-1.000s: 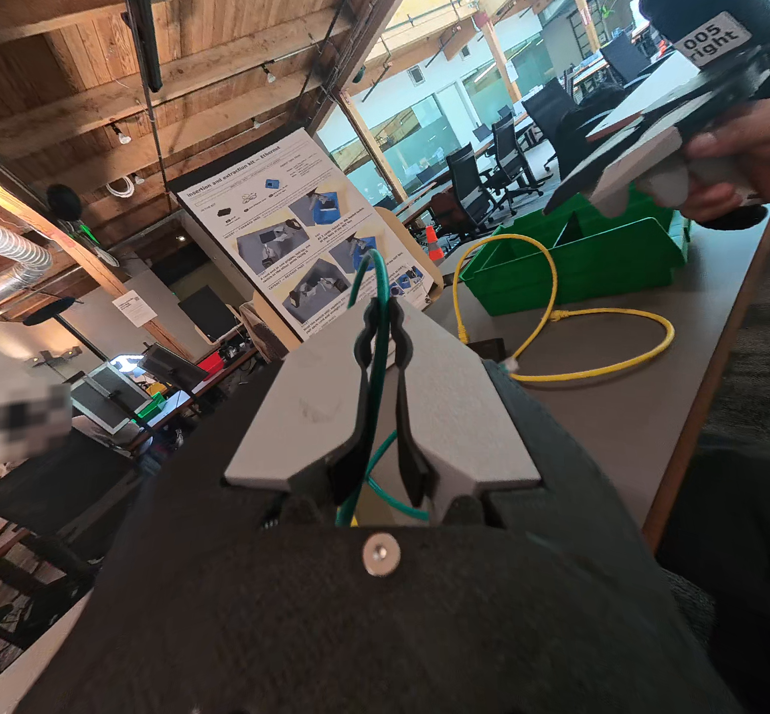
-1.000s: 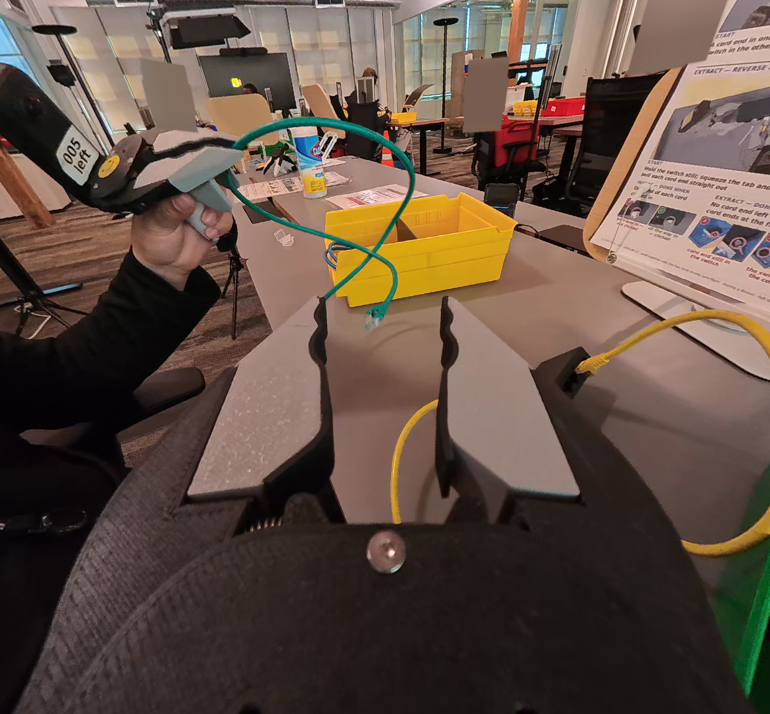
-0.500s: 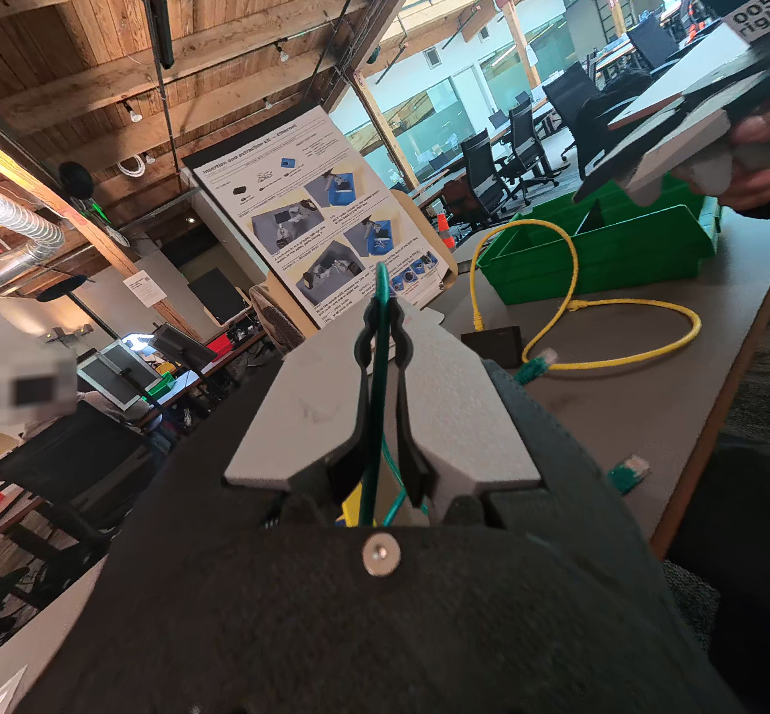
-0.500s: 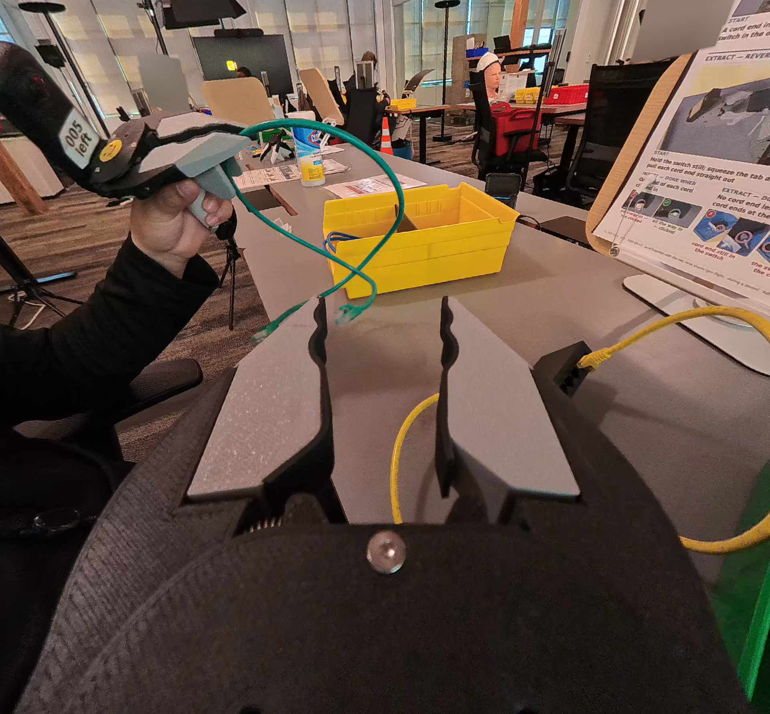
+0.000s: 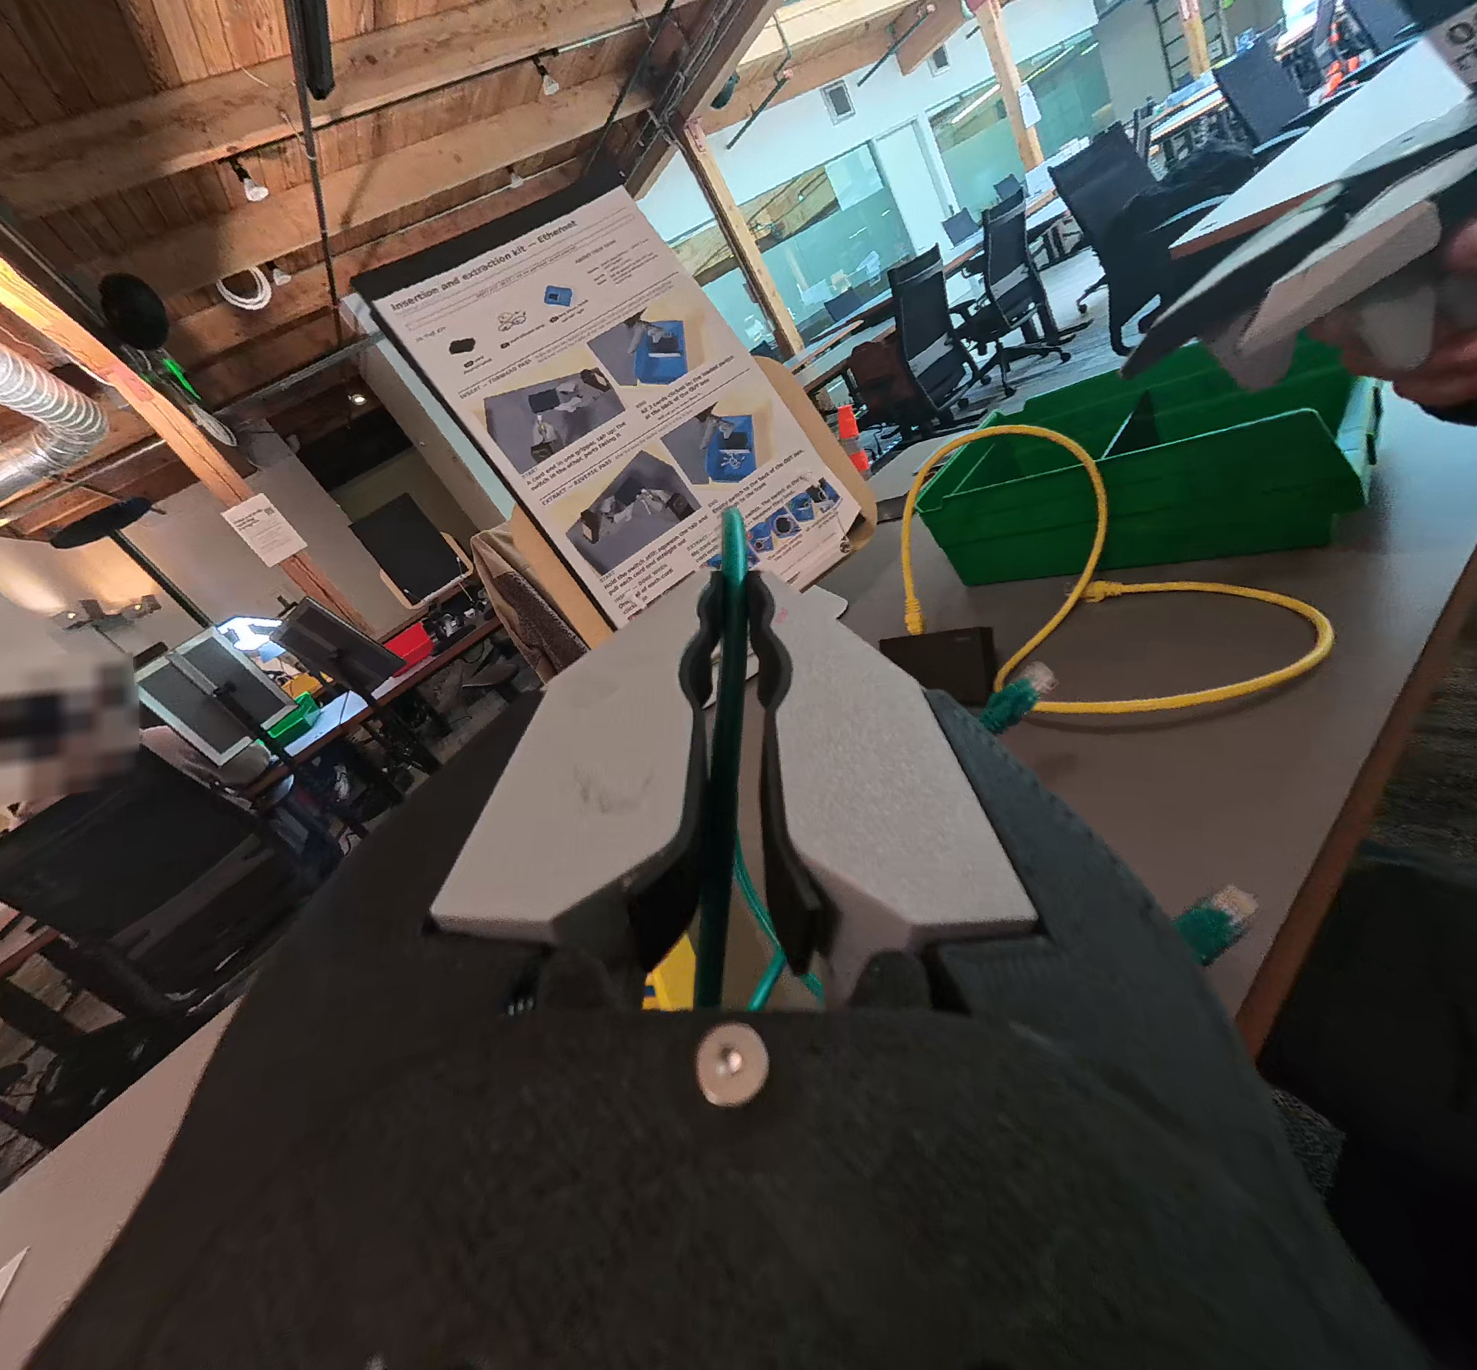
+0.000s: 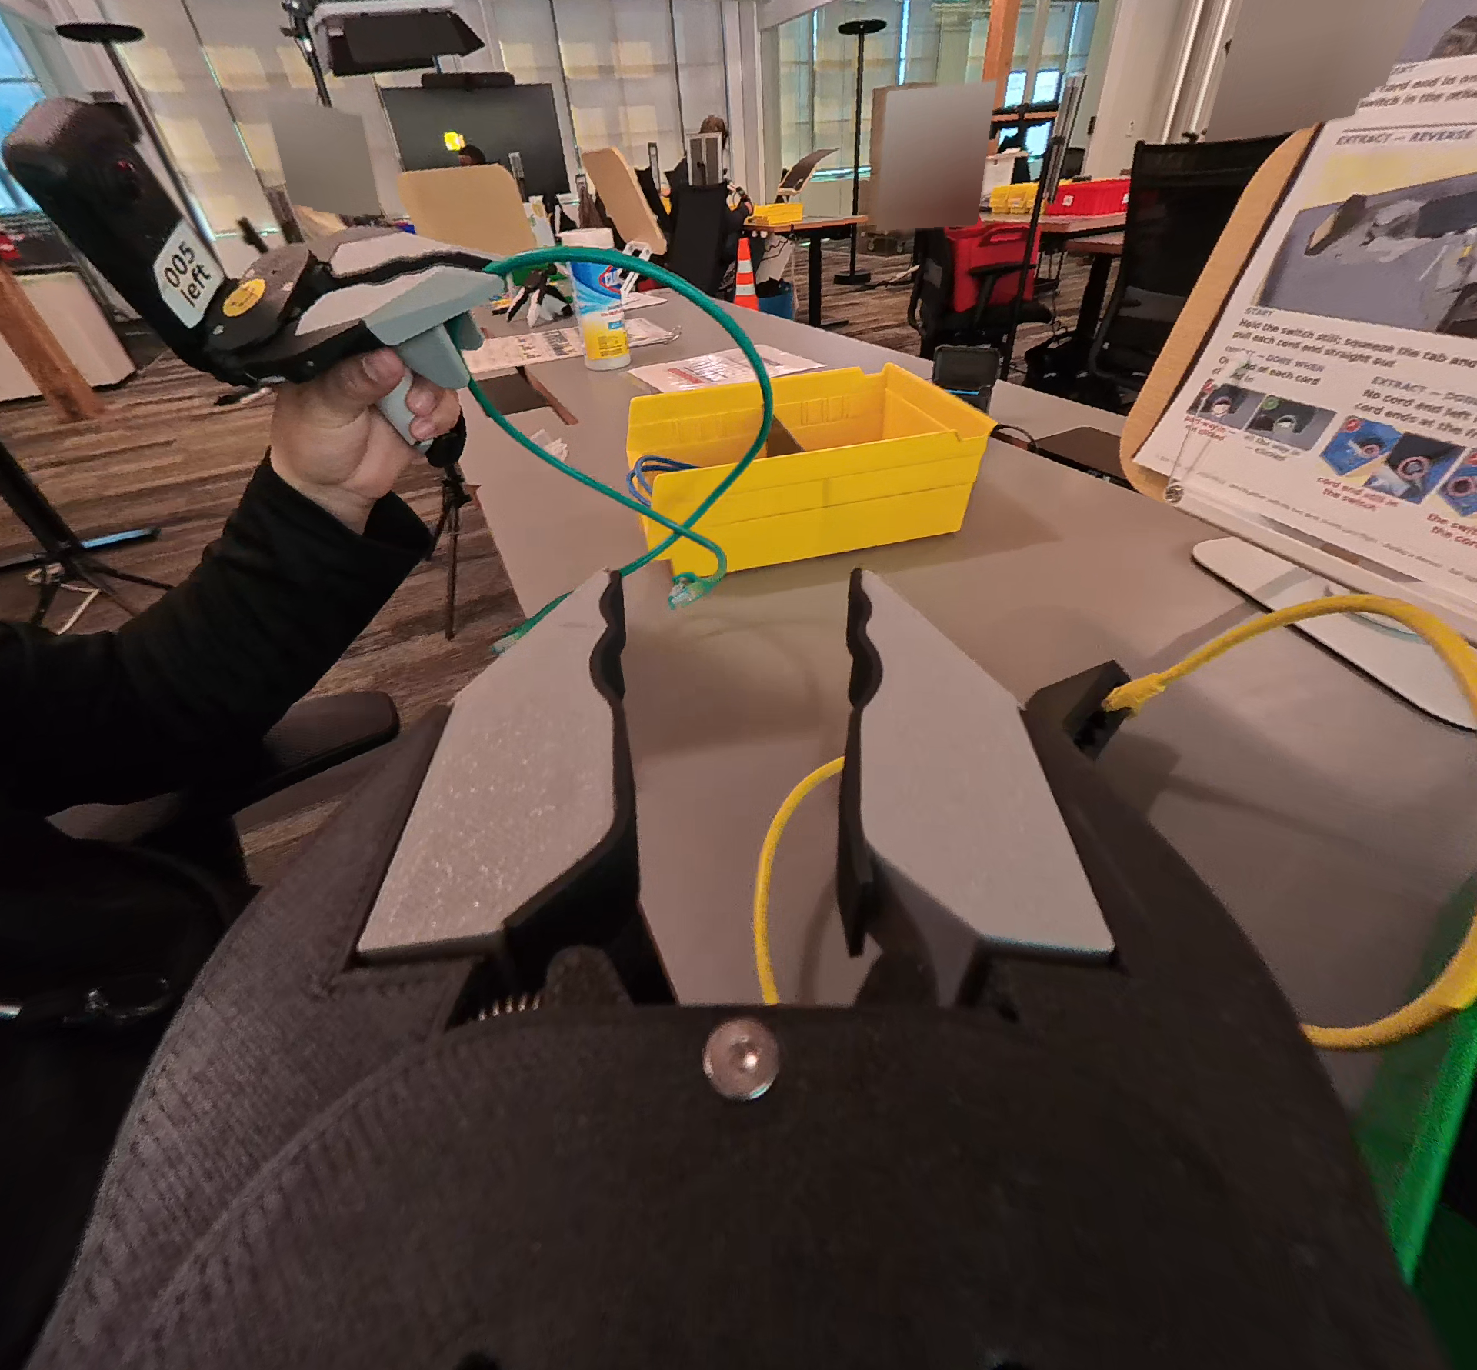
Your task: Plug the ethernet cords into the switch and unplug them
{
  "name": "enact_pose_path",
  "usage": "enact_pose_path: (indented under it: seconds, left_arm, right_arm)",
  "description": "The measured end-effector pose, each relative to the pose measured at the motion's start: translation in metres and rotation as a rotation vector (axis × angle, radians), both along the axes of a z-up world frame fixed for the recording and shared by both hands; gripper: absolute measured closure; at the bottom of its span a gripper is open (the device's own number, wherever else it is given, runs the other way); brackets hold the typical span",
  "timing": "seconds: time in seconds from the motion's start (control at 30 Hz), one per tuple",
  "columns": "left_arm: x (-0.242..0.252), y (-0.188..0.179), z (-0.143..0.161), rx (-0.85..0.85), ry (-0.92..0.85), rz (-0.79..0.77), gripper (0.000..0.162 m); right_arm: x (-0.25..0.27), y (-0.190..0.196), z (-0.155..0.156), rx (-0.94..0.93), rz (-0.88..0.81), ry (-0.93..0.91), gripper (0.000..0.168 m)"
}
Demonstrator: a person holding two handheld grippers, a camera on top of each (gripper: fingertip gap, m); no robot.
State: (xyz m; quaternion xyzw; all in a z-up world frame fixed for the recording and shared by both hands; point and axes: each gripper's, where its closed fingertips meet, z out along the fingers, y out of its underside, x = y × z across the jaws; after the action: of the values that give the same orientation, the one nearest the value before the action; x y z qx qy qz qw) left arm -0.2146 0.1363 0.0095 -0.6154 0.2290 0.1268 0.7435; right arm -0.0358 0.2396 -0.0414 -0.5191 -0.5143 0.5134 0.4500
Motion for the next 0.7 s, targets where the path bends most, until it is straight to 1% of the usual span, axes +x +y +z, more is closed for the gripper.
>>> enact_pose_path:
  seconds: [0.13,0.2,0.27,0.37,0.5,0.6,0.7]
  left_arm:
    - [0.015,0.001,-0.002,-0.003,0.027,-0.035,0.158]
    - [0.020,0.001,-0.004,-0.008,0.047,-0.042,0.158]
    - [0.027,0.002,-0.006,-0.012,0.061,-0.059,0.158]
    - [0.037,0.003,-0.010,-0.021,0.075,-0.082,0.158]
    - [0.046,0.002,-0.011,-0.019,0.105,-0.087,0.158]
    - [0.049,-0.001,-0.008,-0.009,0.108,-0.092,0.158]
    - [0.050,-0.003,-0.005,-0.002,0.087,-0.108,0.158]
  right_arm:
    - [-0.015,-0.014,-0.013,-0.010,0.050,-0.050,0.114]
    - [-0.026,-0.020,-0.015,-0.008,0.058,-0.045,0.114]
    - [-0.037,-0.033,-0.020,-0.022,0.101,-0.055,0.113]
    - [-0.055,-0.048,-0.040,-0.021,0.136,-0.130,0.111]
    - [-0.073,-0.056,-0.072,0.052,0.116,-0.258,0.108]
    - [-0.080,-0.054,-0.093,0.113,0.083,-0.348,0.109]
    - [-0.082,-0.048,-0.105,0.180,0.052,-0.400,0.117]
